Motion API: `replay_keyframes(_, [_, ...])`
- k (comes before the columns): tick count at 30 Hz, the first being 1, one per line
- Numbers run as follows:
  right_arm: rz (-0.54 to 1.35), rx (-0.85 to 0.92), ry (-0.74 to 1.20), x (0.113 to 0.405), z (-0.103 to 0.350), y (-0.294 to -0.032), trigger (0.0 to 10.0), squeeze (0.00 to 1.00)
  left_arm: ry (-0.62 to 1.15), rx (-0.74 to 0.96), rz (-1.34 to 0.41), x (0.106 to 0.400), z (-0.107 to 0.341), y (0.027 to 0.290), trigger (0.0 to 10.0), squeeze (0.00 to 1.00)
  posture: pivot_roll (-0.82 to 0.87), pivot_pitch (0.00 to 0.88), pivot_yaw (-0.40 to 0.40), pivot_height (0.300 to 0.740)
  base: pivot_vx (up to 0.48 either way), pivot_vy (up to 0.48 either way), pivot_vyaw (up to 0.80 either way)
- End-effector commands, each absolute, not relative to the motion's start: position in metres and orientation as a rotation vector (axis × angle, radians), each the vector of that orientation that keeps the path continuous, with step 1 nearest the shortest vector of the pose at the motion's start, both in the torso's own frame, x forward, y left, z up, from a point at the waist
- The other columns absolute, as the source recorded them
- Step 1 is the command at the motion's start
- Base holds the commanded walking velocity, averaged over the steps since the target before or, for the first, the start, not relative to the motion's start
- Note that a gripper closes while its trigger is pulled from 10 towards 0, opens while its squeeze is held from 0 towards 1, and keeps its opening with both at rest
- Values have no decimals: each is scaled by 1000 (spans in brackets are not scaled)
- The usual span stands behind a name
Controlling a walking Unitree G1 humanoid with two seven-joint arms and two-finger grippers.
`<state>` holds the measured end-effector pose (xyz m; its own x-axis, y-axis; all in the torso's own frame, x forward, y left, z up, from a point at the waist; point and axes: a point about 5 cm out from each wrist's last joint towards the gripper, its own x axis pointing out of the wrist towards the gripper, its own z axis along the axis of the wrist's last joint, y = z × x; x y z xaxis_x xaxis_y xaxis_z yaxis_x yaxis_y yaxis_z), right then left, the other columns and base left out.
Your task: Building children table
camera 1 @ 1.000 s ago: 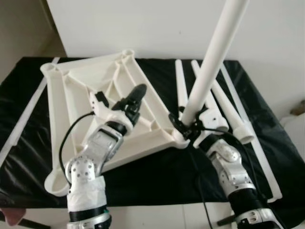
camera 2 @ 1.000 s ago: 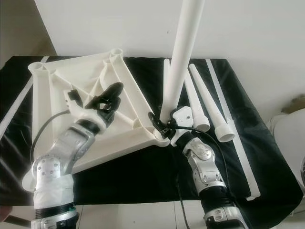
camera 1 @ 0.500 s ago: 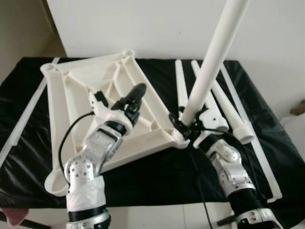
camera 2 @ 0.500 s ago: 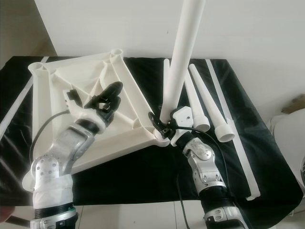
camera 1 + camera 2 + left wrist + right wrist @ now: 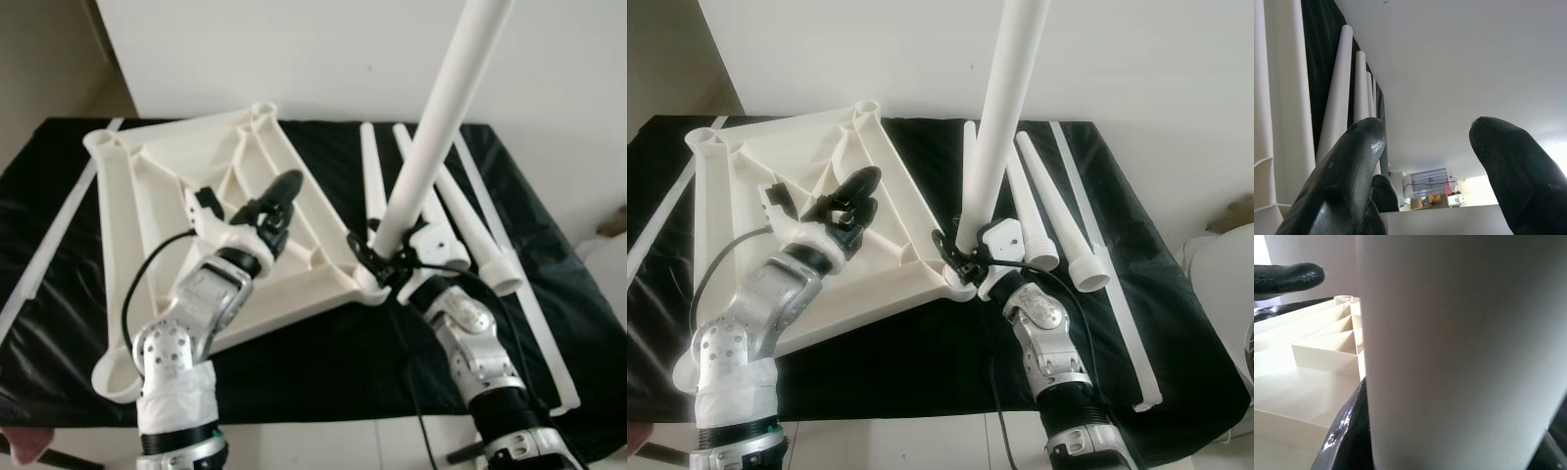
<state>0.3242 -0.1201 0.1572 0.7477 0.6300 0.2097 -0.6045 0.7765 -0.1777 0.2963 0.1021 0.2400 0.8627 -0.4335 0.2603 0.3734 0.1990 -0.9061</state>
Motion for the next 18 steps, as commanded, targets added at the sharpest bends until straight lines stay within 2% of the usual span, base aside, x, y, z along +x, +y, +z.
replay_keyframes(1, [678,-92,-101,318,122,-122,10000,0,51,-1255,-575,294,242,100,10000,1000,-47,121,16,740,0,0,0])
replay_keyframes(6, [679,-90,-102,318,121,-122,10000,0,47,-1257,-573,295,243,101,10000,1000,-46,122,17,740,0,0,0])
replay_keyframes(7, [679,-89,-101,318,121,-122,10000,0,46,-1238,-573,296,244,101,10000,808,-48,121,17,740,0,0,0])
replay_keyframes(8, [680,-89,-102,317,121,-121,10000,0,45,-1229,-580,296,244,101,10000,0,-48,122,18,740,0,0,0])
replay_keyframes(12, [680,-89,-102,317,121,-121,10000,0,32,-1209,-602,295,244,101,10000,0,-48,122,20,740,0,0,0])
replay_keyframes(13, [679,-89,-102,317,121,-121,10000,0,20,-1173,-610,294,243,102,0,0,-48,124,19,740,0,0,0])
replay_keyframes(15, [679,-89,-102,317,121,-121,10000,0,20,-1173,-610,294,243,102,0,0,-48,124,19,740,0,0,0])
replay_keyframes(16, [679,-89,-102,317,121,-121,10000,0,-3,-1095,-644,291,244,102,0,0,-49,125,20,740,0,0,0])
replay_keyframes(17, [679,-89,-102,317,121,-121,10000,0,-3,-1095,-644,291,244,102,0,0,-49,125,20,740,0,0,0])
replay_keyframes(18, [678,-88,-101,317,121,-121,10000,0,-31,-931,-702,288,245,100,0,0,-47,125,19,740,0,0,0])
